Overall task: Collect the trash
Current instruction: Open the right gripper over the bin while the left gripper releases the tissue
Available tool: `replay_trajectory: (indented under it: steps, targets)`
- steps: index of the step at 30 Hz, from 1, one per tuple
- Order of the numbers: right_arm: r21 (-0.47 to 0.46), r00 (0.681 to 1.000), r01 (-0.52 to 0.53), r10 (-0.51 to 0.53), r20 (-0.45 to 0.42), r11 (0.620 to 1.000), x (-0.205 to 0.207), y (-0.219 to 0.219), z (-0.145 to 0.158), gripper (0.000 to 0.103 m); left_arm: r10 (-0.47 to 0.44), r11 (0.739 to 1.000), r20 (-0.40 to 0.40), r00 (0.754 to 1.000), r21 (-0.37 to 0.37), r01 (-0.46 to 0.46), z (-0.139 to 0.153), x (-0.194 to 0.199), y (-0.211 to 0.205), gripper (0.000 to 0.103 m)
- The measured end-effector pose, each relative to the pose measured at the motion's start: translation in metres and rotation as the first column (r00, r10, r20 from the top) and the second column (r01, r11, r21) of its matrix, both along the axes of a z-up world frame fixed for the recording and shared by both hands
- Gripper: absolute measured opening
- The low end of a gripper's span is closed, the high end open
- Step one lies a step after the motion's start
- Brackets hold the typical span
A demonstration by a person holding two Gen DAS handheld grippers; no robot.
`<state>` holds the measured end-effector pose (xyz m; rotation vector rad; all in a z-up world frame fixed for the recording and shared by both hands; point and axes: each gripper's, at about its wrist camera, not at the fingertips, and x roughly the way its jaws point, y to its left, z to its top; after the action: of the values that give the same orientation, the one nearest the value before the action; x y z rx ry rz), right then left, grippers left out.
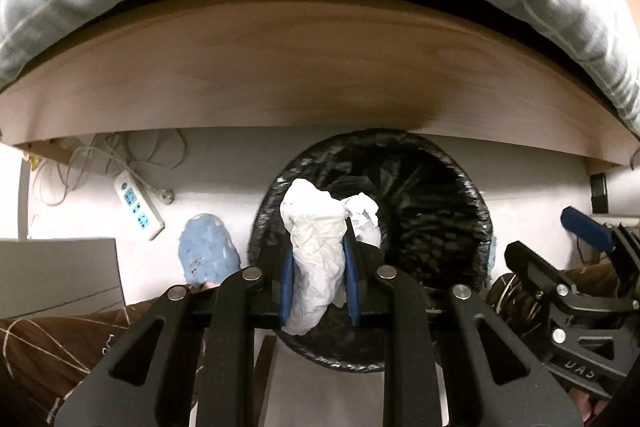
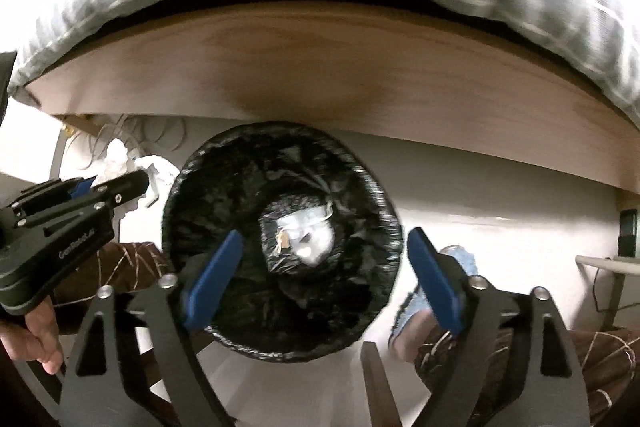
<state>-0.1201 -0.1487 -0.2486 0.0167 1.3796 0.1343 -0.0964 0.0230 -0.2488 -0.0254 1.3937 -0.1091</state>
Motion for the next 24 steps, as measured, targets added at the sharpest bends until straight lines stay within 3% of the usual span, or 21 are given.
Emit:
replay_trajectory:
  steps: [7, 19, 21, 24]
  targets:
    - [-0.029, 0.997, 0.062, -0.061, 0.037, 0.998, -0.001, -0.031, 0.009, 0.095, -0.043, 0.999, 0.005, 0.999, 0.004, 0.043, 0.003, 0.002, -0.025, 0.020]
    - [-0.066, 0.991, 0.128, -0.124, 0.059, 0.990, -0.002, -0.062, 0.014, 0.095, -0.101, 0.994, 0.012, 0.995, 0.030, 0.101, 0.002, 0.000, -0.060, 0.022]
    - [-0.067, 0.990, 0.129, -0.125, 0.059, 0.989, -0.002, -0.061, 0.013, 0.095, -0.101, 0.994, 0.016, 0.995, 0.037, 0.100, 0.002, 0.000, -0.060, 0.025]
    - [-0.066, 0.990, 0.129, -0.125, 0.063, 0.989, -0.001, -0.059, 0.014, 0.095, -0.097, 0.994, 0.015, 0.995, 0.049, 0.096, 0.001, 0.000, -0.057, 0.038]
